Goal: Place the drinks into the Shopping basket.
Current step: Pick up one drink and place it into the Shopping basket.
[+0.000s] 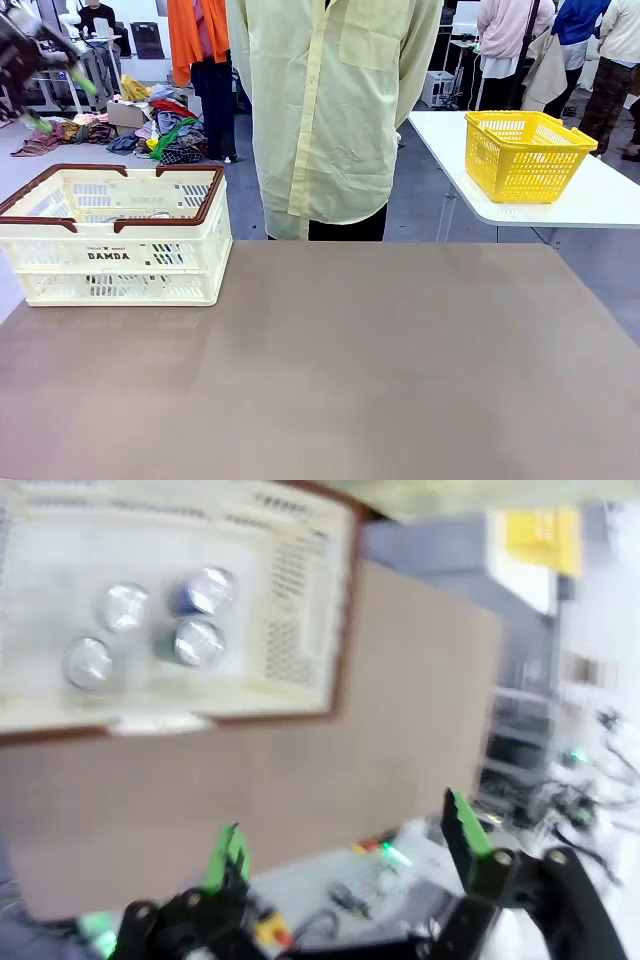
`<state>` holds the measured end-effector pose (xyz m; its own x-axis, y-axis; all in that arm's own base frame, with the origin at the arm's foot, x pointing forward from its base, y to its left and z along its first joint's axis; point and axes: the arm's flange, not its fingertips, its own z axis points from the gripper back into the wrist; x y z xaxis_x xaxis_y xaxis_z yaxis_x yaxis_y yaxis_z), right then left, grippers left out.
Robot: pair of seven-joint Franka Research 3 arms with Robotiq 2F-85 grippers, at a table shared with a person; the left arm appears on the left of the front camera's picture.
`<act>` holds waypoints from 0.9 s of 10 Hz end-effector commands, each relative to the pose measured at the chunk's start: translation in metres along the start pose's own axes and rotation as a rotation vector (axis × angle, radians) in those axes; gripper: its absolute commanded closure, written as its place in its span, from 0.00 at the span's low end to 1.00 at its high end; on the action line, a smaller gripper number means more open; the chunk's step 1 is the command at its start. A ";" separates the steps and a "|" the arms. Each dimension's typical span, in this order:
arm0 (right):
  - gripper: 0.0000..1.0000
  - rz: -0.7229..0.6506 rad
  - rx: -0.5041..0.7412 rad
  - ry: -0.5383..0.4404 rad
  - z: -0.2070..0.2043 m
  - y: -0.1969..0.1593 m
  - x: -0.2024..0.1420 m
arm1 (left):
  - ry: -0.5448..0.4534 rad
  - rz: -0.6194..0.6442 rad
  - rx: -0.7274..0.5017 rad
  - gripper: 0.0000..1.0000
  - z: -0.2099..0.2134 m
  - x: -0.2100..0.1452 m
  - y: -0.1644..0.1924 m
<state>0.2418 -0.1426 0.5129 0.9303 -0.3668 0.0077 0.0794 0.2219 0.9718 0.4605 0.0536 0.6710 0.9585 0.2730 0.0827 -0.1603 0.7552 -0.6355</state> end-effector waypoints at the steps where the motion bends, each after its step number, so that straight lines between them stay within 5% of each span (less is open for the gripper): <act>1: 0.00 0.018 0.023 -0.008 0.000 0.005 0.002 | 0.217 0.016 -0.350 0.00 0.039 -0.033 0.052; 2: 0.00 0.018 0.023 -0.008 0.000 0.005 0.002 | 0.280 -0.025 -0.491 0.00 0.053 -0.066 0.080; 3: 0.00 0.018 0.023 -0.008 0.000 0.005 0.002 | 0.237 0.009 -0.545 0.00 0.054 -0.093 0.117; 5: 0.00 0.018 0.023 -0.008 0.000 0.005 0.002 | 0.298 -0.016 -0.658 0.00 0.016 -0.133 0.193; 8: 0.00 0.018 0.023 -0.008 0.000 0.005 0.002 | 0.375 0.010 -0.777 0.00 -0.034 -0.122 0.219; 9: 0.00 0.018 0.023 -0.008 0.000 0.005 0.002 | 0.337 -0.010 -0.708 0.00 -0.014 -0.156 0.225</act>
<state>0.2417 -0.1428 0.5130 0.9300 -0.3674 0.0077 0.0797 0.2220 0.9718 0.2954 0.1648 0.4765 0.9935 -0.0397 -0.1063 -0.1001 0.1355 -0.9857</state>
